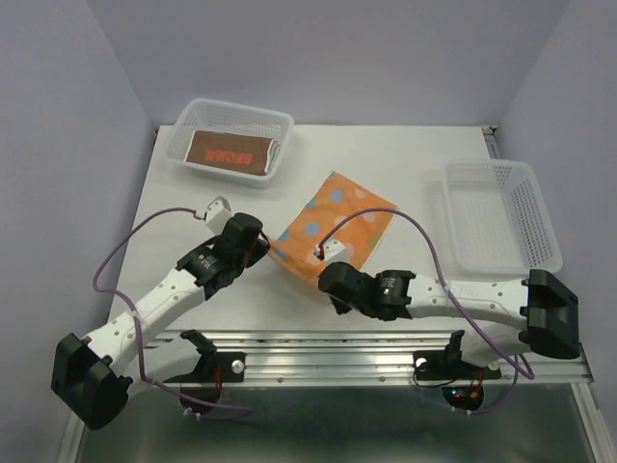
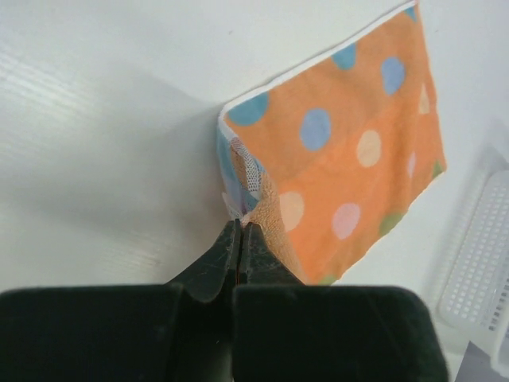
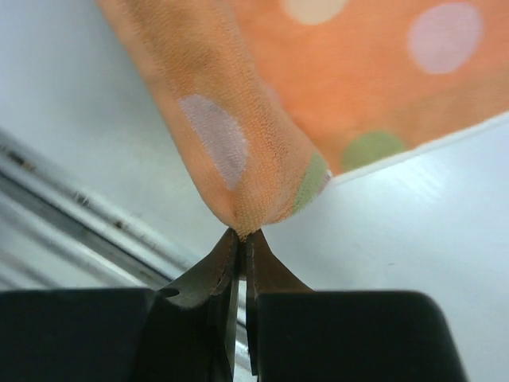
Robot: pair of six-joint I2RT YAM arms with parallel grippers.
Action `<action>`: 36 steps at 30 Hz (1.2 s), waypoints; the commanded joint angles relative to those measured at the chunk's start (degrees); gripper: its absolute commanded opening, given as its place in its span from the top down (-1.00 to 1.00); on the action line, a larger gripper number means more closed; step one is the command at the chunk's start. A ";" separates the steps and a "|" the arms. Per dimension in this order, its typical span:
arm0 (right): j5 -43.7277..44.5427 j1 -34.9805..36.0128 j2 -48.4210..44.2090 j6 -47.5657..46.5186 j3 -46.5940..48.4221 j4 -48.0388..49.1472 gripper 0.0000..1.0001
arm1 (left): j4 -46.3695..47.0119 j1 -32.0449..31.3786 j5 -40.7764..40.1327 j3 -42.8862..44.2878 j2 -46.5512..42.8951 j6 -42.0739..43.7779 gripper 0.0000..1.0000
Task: Fold and stack the towels
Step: Fold the towel
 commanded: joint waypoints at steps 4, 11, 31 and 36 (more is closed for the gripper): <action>7.45 -14.07 -5.72 -1.33 4.57 1.10 0.94 | 11.08 0.14 -3.27 12.89 16.12 7.30 1.00; 3.59 -24.46 -7.05 -7.12 4.04 6.97 0.92 | 12.84 0.75 -4.06 31.23 32.99 13.70 1.00; -14.25 -45.03 7.63 -13.81 10.63 13.93 0.93 | 9.42 4.10 -0.28 60.09 59.57 22.24 1.00; -14.87 -46.61 9.30 -11.80 11.68 14.02 0.92 | 9.42 4.19 2.01 64.66 64.14 25.05 1.00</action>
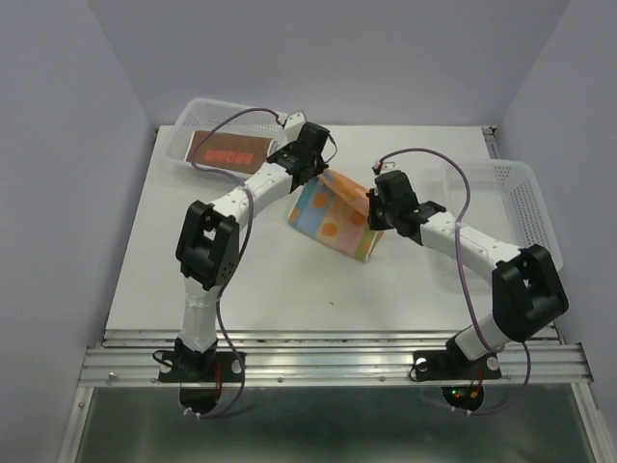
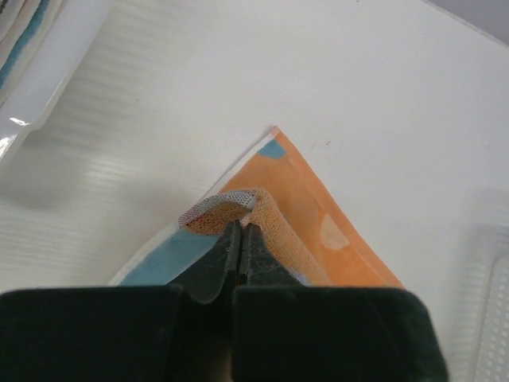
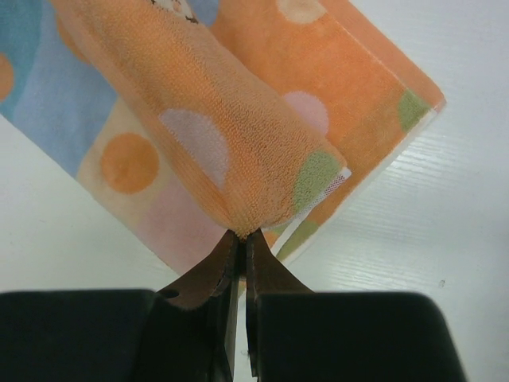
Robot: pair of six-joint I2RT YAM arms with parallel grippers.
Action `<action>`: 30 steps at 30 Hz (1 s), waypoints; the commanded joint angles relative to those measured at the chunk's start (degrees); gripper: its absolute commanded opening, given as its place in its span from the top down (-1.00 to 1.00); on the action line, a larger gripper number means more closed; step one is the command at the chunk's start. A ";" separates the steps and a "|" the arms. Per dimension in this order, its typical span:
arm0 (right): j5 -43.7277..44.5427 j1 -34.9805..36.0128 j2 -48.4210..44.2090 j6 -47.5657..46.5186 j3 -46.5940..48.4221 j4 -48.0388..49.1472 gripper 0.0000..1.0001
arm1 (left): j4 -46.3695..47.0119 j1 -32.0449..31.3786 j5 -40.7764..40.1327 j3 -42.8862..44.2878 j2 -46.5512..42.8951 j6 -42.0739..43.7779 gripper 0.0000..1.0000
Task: Fold and stack the towels
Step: Fold the towel
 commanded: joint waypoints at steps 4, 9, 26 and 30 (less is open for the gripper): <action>-4.08 -4.18 1.63 3.67 5.37 2.37 0.92 | -1.19 0.67 1.42 9.76 6.37 4.49 1.00; -7.07 -7.61 6.11 5.52 8.62 -0.26 0.89 | -1.02 1.19 3.53 14.15 11.29 5.46 1.00; 1.53 -13.32 16.57 6.84 19.52 -5.09 0.26 | 0.91 1.90 11.26 26.11 20.18 11.70 -0.97; 2.16 -13.50 15.54 7.46 20.86 -7.92 -0.04 | 0.56 1.90 13.46 21.93 15.53 12.76 -0.97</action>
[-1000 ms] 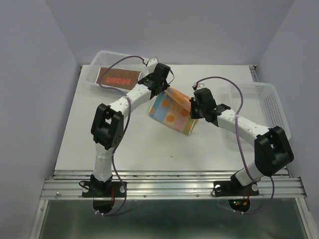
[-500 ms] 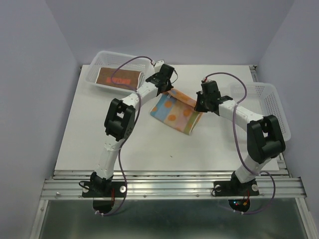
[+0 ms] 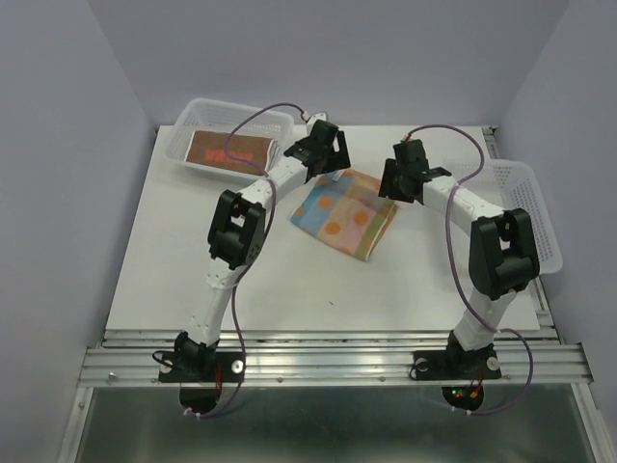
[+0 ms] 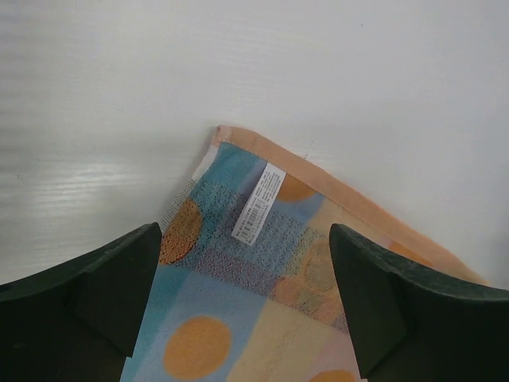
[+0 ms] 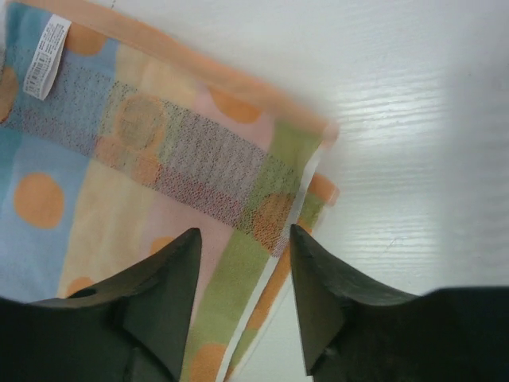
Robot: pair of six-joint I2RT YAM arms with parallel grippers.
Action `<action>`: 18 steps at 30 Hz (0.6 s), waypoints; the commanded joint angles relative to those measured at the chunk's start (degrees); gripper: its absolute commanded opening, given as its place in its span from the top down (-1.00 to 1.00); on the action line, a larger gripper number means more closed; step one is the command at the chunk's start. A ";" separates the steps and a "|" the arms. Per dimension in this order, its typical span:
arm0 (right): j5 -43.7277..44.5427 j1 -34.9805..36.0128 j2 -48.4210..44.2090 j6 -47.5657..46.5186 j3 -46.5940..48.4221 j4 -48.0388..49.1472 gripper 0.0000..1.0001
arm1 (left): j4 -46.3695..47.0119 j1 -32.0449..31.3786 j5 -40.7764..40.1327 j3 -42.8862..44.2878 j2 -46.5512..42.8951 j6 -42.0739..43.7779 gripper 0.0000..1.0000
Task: Fold and stack the towels
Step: Fold the towel
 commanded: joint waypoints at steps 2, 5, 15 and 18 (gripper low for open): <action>1.30 -0.54 -4.87 1.16 -0.35 0.19 -0.18 | 2.94 0.15 2.06 -7.93 -11.75 2.74 -0.97; -0.37 -0.54 -8.39 1.95 -3.44 0.21 -0.14 | 4.79 -0.29 0.92 -16.56 -19.74 1.96 -0.98; -15.23 4.99 -23.34 9.07 -29.29 14.53 -0.16 | 11.57 -0.38 -3.75 -48.93 -34.46 -0.86 -0.98; -16.46 6.49 -22.04 10.21 -30.17 16.90 -0.15 | 11.31 -0.29 -3.74 -48.32 -32.18 0.02 -0.94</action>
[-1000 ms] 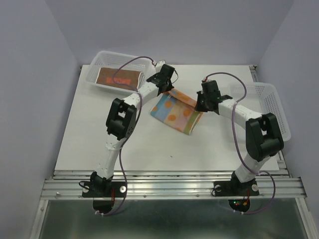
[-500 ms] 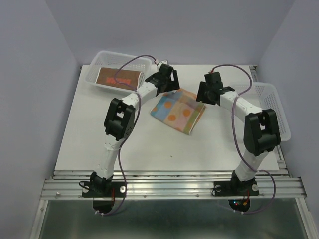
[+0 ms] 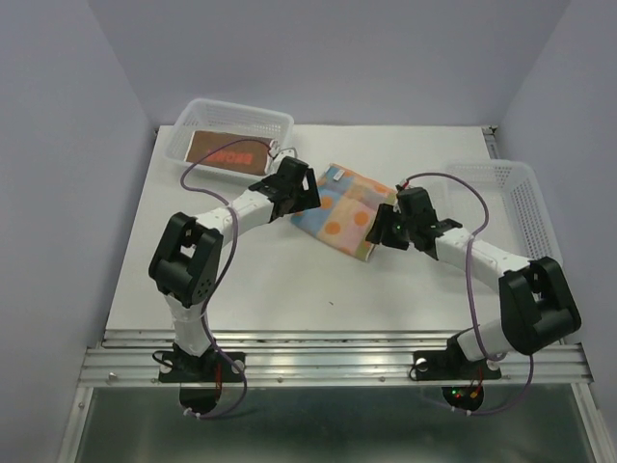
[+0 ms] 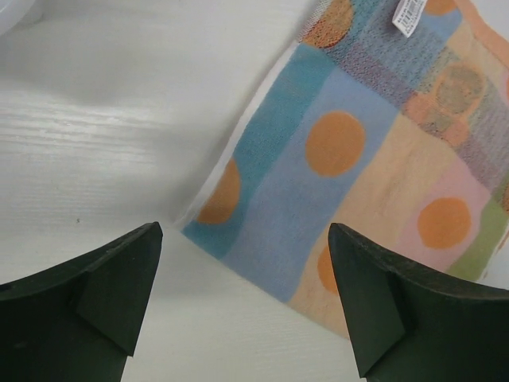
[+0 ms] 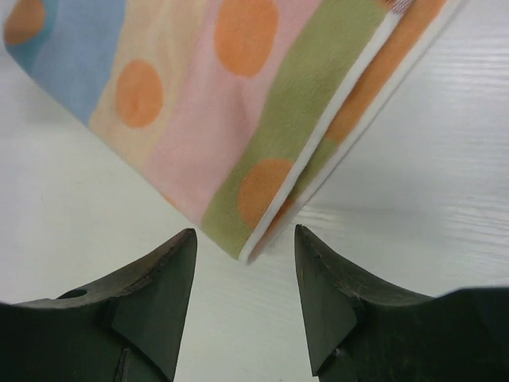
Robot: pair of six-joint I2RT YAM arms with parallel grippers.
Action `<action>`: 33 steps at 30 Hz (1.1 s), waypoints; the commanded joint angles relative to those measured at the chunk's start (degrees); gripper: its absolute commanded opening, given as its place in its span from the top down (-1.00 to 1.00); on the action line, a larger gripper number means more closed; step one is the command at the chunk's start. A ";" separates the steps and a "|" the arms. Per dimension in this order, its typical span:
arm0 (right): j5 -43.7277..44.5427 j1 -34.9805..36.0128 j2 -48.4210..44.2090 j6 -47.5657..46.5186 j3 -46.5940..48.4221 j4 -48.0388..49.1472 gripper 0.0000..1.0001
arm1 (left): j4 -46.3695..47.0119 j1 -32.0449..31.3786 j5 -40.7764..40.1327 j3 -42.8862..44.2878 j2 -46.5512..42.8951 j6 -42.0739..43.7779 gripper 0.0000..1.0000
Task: Fold and stack the towels
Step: Fold the towel
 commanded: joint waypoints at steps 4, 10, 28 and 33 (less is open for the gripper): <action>-3.46 3.63 3.10 3.84 -0.71 8.17 -0.14 | 1.18 0.04 -3.56 1.15 4.92 0.39 -0.91; -0.04 5.22 4.86 4.98 0.17 6.85 -0.13 | 1.09 0.21 -3.82 1.94 6.52 0.57 -0.82; 6.12 7.07 5.65 7.18 -1.76 4.57 -0.11 | 1.18 1.53 -3.47 2.38 8.98 -0.05 -0.41; 8.67 7.16 6.27 7.88 -1.85 3.60 -0.10 | 1.09 1.80 -2.95 2.47 9.24 0.04 -0.28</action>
